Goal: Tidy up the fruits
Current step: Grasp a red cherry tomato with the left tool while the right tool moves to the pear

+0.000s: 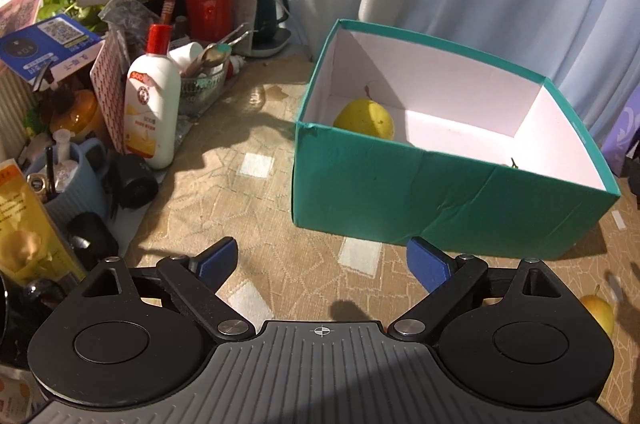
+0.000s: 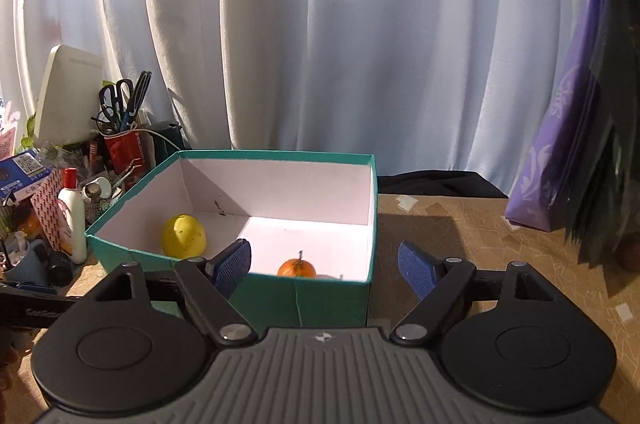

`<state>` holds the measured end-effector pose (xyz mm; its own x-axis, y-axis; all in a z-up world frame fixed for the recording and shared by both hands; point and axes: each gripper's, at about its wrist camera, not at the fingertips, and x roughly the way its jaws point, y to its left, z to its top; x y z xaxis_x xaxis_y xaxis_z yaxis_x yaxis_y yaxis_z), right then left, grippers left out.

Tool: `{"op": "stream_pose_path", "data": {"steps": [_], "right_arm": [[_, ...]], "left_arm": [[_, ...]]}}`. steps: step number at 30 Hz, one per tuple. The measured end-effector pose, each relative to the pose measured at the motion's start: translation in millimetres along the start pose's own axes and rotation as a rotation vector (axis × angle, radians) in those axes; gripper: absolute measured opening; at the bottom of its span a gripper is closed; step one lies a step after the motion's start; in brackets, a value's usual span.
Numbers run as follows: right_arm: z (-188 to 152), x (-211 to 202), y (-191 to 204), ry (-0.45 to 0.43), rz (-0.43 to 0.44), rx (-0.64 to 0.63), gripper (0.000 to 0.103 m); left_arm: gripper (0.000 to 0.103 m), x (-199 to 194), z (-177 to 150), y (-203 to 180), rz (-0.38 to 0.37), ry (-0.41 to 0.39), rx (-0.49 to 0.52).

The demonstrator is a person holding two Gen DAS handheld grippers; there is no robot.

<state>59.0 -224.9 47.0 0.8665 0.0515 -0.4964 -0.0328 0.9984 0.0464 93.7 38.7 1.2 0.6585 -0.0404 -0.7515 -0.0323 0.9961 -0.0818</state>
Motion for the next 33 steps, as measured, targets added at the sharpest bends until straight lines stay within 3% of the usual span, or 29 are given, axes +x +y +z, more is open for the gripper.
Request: {"op": "stream_pose_path", "data": {"steps": [8,14,20,27,33], "right_arm": [[-37,-45,-7,0.052,-0.033,0.058,0.082],[-46,-56,-10,0.074,-0.061,0.076,0.082],[-47,-56,-12,0.094,-0.093,0.067,0.082],[-46,-51,-5,0.114,-0.082,0.050,0.082],[-45,-48,-1,0.118,-0.075,0.052,0.082]], "left_arm": [[0.093,-3,-40,1,0.004,-0.035,0.109],[0.083,5,-61,2,-0.035,-0.031,0.154],[0.084,5,-70,4,-0.047,-0.039,0.145],[0.068,2,-68,16,-0.059,-0.029,0.099],[0.068,5,-68,18,-0.063,-0.015,0.092]]}}
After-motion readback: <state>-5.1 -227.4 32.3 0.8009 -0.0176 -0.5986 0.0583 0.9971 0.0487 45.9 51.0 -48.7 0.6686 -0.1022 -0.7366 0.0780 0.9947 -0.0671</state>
